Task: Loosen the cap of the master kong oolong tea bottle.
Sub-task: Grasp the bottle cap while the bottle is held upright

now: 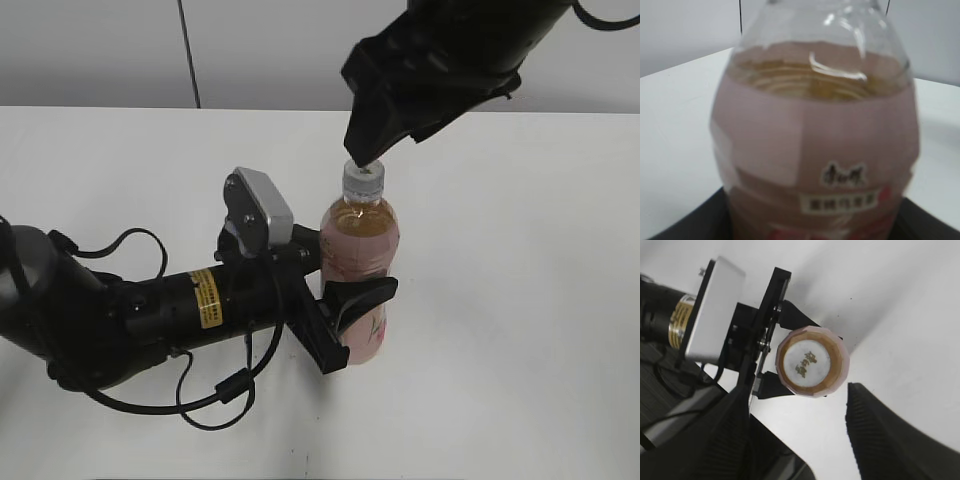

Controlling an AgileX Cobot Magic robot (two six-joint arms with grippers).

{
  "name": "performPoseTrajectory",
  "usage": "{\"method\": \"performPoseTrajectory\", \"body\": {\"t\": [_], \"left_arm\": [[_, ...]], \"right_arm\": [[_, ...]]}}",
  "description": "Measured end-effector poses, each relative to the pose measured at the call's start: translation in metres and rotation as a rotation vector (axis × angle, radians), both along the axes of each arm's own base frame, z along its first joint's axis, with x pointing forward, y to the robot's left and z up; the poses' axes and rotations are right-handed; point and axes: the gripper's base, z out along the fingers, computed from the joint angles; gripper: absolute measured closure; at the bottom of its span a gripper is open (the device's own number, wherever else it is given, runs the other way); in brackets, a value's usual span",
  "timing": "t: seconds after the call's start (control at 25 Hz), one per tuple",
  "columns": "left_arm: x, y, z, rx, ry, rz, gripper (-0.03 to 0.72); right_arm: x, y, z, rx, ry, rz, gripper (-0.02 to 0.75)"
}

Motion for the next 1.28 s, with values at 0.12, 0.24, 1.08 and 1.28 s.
{"method": "performPoseTrajectory", "body": {"t": [0.12,0.24,1.08,1.28], "left_arm": [[0.0,0.0,0.0,0.0,0.0,0.0,0.303],[0.0,0.0,0.0,0.0,-0.001,-0.005,0.303],[-0.001,-0.001,0.0,0.001,-0.003,-0.018,0.303],[-0.002,-0.001,0.0,0.005,-0.011,-0.027,0.306]], "right_arm": [[0.006,0.004,-0.01,0.023,0.083,-0.149,0.266],[0.011,0.009,-0.022,0.019,0.142,-0.23,0.265],[0.019,0.015,-0.04,-0.091,0.038,0.09,0.461],[0.019,0.014,-0.039,-0.23,-0.204,0.719,0.461]]}}
